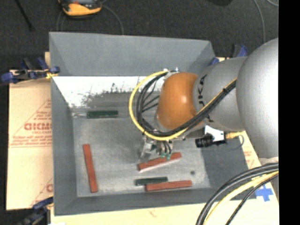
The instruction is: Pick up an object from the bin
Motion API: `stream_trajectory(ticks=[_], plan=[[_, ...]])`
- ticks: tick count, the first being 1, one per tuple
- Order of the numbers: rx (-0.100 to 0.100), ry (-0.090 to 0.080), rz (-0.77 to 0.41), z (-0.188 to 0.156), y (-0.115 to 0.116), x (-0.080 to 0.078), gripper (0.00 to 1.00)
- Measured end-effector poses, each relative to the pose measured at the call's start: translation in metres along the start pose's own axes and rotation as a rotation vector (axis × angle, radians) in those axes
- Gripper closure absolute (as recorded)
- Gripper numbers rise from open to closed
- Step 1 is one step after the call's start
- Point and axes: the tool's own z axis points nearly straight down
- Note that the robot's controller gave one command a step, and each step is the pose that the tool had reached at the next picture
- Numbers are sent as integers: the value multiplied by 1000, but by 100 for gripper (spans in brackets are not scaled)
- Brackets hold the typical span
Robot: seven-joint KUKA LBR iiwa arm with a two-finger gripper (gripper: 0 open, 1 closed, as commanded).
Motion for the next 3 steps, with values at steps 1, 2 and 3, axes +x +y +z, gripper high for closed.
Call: stream_trajectory(ticks=[1, 2, 3], plan=[[-2, -8, 197, -103, -37, -27, 0], [-1, -4, 197, -102, -37, -26, 0], [-3, -11, 186, -52, -37, -25, 0]])
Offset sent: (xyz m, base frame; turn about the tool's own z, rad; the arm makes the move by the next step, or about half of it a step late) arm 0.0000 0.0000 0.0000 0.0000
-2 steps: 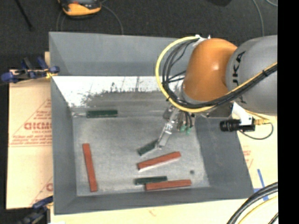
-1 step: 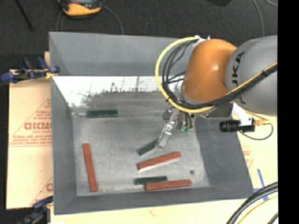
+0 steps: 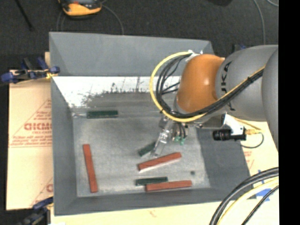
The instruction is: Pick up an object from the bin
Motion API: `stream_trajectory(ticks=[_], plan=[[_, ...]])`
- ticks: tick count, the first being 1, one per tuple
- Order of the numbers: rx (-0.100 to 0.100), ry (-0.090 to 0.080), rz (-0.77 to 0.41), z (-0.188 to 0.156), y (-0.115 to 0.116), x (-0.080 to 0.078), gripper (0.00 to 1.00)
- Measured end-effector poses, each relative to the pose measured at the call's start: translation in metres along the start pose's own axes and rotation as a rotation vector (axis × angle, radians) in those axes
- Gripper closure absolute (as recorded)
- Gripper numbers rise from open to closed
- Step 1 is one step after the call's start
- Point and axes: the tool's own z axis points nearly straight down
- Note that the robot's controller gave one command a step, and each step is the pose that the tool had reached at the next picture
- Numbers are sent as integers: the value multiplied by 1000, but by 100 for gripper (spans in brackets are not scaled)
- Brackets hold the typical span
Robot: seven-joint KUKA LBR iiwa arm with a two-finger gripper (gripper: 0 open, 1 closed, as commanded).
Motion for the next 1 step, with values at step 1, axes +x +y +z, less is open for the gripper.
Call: stream_trajectory(ticks=[1], plan=[[1, 9, -170, 82, -10, 12, 100]])
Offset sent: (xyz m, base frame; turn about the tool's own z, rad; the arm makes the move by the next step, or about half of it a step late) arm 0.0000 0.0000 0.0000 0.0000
